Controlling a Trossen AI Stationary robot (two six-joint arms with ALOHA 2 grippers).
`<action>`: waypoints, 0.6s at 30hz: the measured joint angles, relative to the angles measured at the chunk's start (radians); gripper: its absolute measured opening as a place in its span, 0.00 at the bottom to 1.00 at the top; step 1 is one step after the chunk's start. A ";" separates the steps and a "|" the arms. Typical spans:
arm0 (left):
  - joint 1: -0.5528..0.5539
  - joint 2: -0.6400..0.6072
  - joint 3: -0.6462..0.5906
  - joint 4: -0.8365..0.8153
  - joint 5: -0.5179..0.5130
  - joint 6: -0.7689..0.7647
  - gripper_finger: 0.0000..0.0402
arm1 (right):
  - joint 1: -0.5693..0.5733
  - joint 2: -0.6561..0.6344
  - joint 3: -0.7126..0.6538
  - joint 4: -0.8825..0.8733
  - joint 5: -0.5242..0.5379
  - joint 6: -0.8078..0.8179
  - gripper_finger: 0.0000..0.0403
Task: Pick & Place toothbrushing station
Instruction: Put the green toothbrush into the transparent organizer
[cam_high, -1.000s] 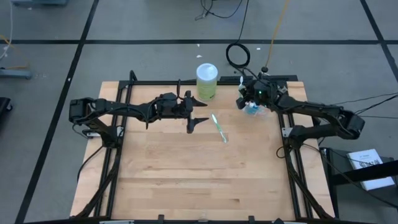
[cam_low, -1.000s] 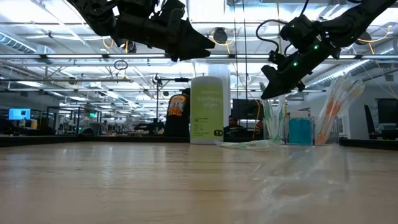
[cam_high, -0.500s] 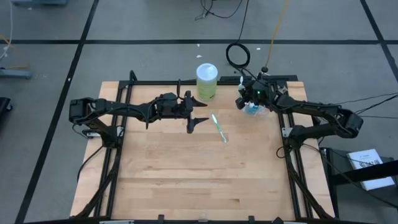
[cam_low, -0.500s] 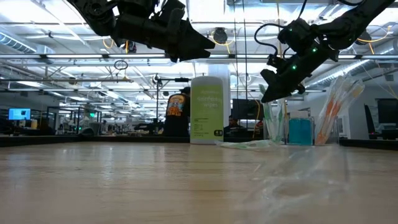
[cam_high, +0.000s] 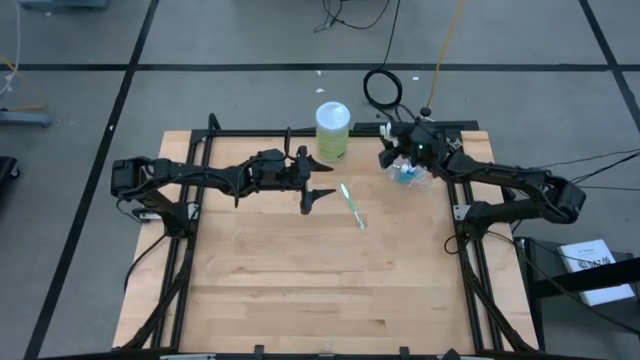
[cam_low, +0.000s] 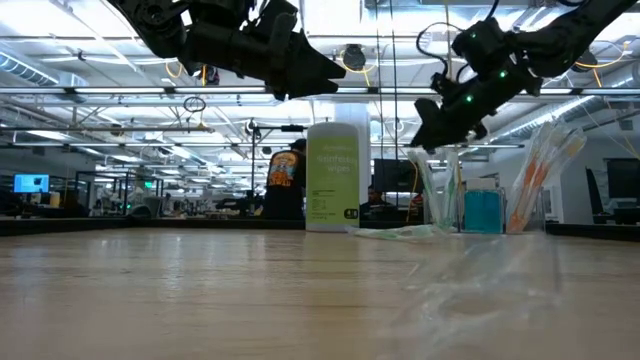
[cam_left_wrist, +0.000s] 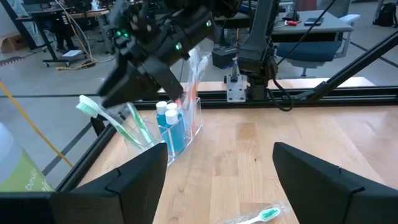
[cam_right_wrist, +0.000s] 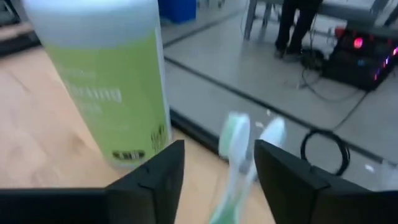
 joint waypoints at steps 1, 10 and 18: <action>0.000 0.000 0.000 -0.001 0.000 0.000 0.73 | 0.000 -0.006 0.000 0.017 0.000 -0.004 0.47; 0.000 0.009 0.000 -0.100 -0.060 0.072 0.73 | 0.039 -0.050 0.000 0.124 -0.119 -0.010 0.50; 0.000 0.196 -0.001 0.030 -0.073 0.133 0.73 | 0.115 -0.054 0.000 0.121 -0.480 0.007 0.49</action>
